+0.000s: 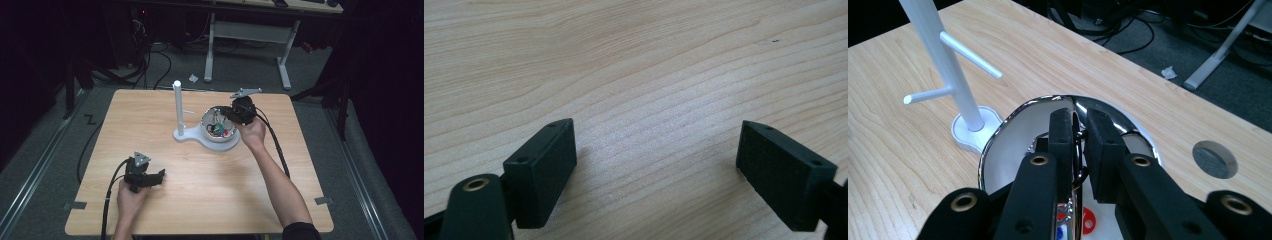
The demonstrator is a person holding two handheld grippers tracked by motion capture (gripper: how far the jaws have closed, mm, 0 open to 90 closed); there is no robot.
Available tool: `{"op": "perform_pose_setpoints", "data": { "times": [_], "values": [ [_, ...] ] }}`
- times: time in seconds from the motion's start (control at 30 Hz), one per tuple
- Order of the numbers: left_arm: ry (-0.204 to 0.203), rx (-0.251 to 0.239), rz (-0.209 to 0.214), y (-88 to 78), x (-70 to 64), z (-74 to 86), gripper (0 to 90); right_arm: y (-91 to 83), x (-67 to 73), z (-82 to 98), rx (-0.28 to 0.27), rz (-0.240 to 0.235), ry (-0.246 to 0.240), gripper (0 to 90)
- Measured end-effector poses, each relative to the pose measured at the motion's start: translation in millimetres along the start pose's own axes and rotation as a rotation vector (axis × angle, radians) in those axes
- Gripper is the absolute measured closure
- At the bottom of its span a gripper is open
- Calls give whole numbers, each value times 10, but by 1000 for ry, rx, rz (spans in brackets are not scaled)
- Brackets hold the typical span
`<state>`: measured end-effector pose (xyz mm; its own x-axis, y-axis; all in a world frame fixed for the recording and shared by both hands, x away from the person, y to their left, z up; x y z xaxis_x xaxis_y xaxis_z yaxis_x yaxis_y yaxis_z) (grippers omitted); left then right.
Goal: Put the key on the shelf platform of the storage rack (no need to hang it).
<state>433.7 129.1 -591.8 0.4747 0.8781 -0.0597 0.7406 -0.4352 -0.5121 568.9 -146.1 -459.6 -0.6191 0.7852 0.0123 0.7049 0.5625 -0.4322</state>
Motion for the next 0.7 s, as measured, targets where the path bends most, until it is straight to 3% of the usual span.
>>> {"op": "perform_pose_setpoints", "data": {
  "times": [0.13,0.23,0.57,0.7],
  "values": [
    [1,-1,-1,1,-1,0,170,31,8,44,-6,-9,21,826],
    [1,0,-1,1,0,0,170,44,11,69,7,-12,8,825],
    [3,1,-2,1,-1,1,170,67,26,81,-6,-24,27,821],
    [4,1,-3,1,-2,1,170,67,28,68,-8,-3,1,825]
  ]
}}
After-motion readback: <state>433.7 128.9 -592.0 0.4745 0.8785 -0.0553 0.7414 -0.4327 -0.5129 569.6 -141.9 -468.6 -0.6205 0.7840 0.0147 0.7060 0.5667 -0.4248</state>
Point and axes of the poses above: each handheld gripper's, and its own axes: y roughly forward along the jaws, z roughly out of its underside, x roughly to its left, the point moved 9 cm from there along y, roughly forward along the jaws, and after that the axes turned 14 degrees about -x, right-handed, at the moved point
